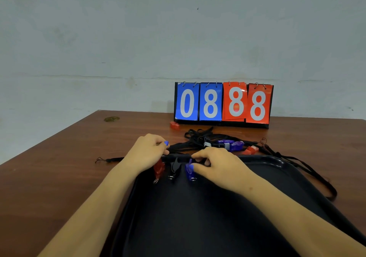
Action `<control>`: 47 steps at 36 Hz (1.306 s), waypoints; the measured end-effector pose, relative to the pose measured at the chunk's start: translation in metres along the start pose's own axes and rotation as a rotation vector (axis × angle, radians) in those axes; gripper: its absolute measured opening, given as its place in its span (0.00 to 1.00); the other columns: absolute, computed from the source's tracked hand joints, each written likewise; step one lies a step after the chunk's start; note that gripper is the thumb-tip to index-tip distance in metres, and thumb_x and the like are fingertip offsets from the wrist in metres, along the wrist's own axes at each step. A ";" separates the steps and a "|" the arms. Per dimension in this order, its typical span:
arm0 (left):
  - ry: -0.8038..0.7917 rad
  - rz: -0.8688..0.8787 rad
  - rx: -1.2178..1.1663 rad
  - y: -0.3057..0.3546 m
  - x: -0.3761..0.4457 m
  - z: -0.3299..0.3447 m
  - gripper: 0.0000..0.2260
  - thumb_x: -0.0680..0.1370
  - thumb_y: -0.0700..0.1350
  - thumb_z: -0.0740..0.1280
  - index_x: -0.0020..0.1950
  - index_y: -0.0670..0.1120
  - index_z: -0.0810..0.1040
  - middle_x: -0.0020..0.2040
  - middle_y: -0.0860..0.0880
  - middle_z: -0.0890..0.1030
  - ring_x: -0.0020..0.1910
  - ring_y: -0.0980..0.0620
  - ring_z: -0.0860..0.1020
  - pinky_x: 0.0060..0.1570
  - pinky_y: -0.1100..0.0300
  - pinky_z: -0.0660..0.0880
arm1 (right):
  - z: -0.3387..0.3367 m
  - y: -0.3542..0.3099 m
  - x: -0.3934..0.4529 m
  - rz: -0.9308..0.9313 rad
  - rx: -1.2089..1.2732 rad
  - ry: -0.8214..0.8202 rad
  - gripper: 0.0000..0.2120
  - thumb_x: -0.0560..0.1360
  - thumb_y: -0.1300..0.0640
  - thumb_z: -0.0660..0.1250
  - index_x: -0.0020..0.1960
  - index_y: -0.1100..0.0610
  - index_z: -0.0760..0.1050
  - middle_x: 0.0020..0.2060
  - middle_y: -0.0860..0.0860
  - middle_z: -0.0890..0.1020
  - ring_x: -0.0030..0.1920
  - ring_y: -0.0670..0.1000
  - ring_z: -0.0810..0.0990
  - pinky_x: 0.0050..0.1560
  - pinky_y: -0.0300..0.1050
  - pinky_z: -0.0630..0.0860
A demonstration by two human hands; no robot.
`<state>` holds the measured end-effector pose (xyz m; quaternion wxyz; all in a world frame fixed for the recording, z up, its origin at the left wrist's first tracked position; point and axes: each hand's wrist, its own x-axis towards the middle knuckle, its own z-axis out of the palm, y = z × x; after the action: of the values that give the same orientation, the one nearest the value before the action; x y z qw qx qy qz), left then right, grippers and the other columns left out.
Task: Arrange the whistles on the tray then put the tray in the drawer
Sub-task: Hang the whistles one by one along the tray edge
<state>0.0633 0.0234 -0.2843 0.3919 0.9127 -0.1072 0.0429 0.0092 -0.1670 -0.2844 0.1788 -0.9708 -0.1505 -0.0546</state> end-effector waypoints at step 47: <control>-0.145 0.170 0.401 0.000 0.000 0.009 0.11 0.74 0.55 0.66 0.52 0.51 0.77 0.52 0.51 0.74 0.54 0.52 0.72 0.55 0.57 0.72 | 0.009 -0.006 0.001 0.050 -0.031 0.027 0.22 0.73 0.40 0.64 0.64 0.49 0.71 0.54 0.46 0.79 0.52 0.46 0.77 0.50 0.42 0.75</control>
<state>0.0636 0.0169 -0.2910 0.1890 0.9607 -0.2011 0.0306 0.0086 -0.1576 -0.2907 0.1672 -0.9760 -0.1229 -0.0655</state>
